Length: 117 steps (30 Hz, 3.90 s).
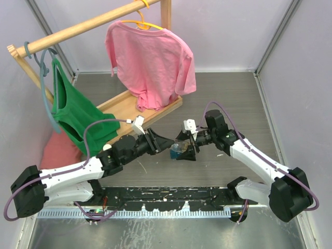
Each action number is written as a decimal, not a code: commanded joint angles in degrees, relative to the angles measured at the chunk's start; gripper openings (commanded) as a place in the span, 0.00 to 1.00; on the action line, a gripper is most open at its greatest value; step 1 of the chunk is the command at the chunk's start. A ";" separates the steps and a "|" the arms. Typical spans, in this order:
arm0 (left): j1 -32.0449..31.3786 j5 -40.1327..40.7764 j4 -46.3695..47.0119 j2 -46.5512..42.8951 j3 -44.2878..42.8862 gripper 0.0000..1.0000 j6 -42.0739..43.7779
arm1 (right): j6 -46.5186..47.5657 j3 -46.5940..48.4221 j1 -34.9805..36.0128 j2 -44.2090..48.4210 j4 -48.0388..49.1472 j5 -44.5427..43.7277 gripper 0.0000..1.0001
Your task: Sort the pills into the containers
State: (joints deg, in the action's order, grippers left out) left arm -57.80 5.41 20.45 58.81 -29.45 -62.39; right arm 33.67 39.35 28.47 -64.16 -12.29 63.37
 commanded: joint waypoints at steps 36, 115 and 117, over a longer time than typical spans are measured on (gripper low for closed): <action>-0.39 -3.99 -5.56 -11.08 -2.22 0.88 20.20 | 6.79 5.28 -0.11 -1.44 -8.32 5.61 0.01; -4.48 -2.17 0.14 -1.39 -1.84 0.00 7.33 | 7.36 6.96 -0.67 -4.06 -11.59 0.78 0.01; -5.95 1.27 0.35 -0.52 -1.73 0.00 3.67 | 7.08 7.05 -0.67 -4.31 -11.48 0.26 0.01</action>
State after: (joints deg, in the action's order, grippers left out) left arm -61.63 -3.99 19.40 58.70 -31.22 -37.67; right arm 41.56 44.27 28.40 -68.03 -27.97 68.36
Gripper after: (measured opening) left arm 0.425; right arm 0.595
